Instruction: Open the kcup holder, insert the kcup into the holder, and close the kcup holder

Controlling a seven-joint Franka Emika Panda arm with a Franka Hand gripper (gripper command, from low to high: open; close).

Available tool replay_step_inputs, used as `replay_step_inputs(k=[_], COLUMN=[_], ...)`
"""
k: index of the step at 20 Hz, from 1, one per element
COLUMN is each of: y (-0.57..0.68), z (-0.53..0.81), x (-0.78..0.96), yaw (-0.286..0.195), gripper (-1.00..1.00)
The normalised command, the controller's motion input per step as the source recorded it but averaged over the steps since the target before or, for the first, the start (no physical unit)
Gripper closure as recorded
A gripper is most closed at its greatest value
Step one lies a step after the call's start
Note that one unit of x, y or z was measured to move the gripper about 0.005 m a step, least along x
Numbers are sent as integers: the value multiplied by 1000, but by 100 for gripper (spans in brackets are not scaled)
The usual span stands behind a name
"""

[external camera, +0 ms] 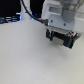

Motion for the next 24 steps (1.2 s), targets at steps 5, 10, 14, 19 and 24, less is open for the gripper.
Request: replay_step_inputs(k=[5, 10, 14, 19, 24], y=[20, 76, 315, 480, 513], z=[-154, -174, -50, 22, 32], x=[-83, -368, -368, -272, -295], yaw=[288, 250, 162, 133, 126], gripper=[-100, -100, -100, -100, -100])
